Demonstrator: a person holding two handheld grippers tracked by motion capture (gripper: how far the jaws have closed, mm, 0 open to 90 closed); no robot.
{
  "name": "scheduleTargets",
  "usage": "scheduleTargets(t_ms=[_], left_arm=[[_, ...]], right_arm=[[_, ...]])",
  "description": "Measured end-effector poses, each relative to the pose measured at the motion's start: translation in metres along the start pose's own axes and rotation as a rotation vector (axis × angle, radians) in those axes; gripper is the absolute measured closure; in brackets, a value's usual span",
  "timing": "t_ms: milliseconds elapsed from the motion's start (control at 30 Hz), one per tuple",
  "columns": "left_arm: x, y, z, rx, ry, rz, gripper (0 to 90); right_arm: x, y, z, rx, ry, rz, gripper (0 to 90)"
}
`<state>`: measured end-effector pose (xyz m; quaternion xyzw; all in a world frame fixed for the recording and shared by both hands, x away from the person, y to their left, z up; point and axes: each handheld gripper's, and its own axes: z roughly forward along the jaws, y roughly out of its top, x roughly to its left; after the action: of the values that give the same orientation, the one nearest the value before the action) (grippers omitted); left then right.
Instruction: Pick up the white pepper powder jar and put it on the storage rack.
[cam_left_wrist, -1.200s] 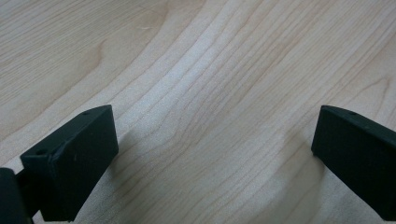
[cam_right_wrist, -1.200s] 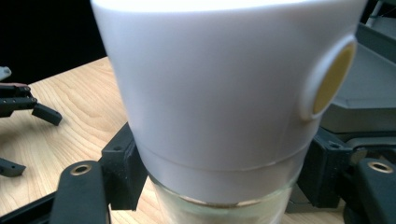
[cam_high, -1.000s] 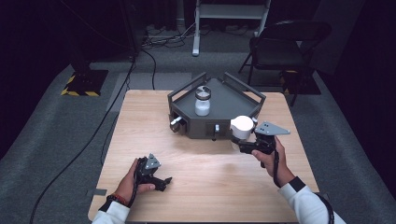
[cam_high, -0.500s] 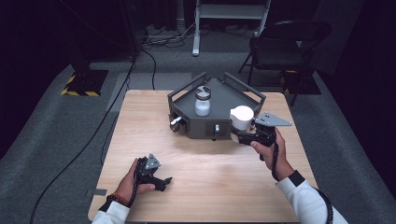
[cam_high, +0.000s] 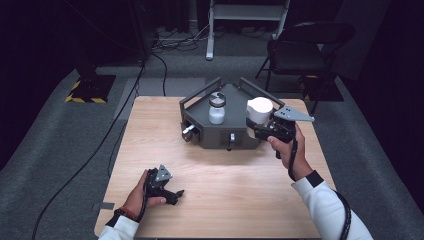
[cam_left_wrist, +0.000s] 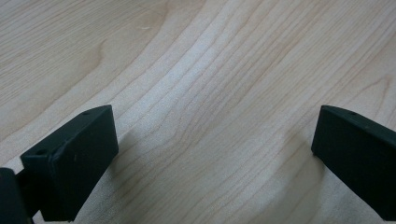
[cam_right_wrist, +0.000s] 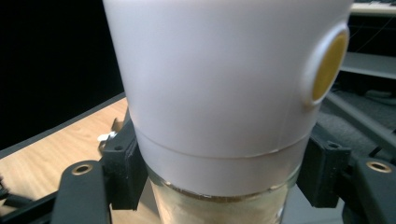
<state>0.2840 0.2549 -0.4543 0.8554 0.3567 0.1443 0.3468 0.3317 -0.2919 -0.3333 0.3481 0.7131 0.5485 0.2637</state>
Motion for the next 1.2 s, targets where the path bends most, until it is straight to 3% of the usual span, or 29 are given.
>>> scheduleTargets(t_ms=[367,1200], left_arm=[[0.0,0.0,0.0,0.0,0.0,0.0,0.1],[0.0,0.0,-0.001,0.002,-0.003,0.003,0.1]], right_arm=[[-0.002,0.013,0.011,-0.024,-0.038,-0.013,29.6],[-0.011,0.0,0.053,-0.074,-0.055,0.036,29.8]])
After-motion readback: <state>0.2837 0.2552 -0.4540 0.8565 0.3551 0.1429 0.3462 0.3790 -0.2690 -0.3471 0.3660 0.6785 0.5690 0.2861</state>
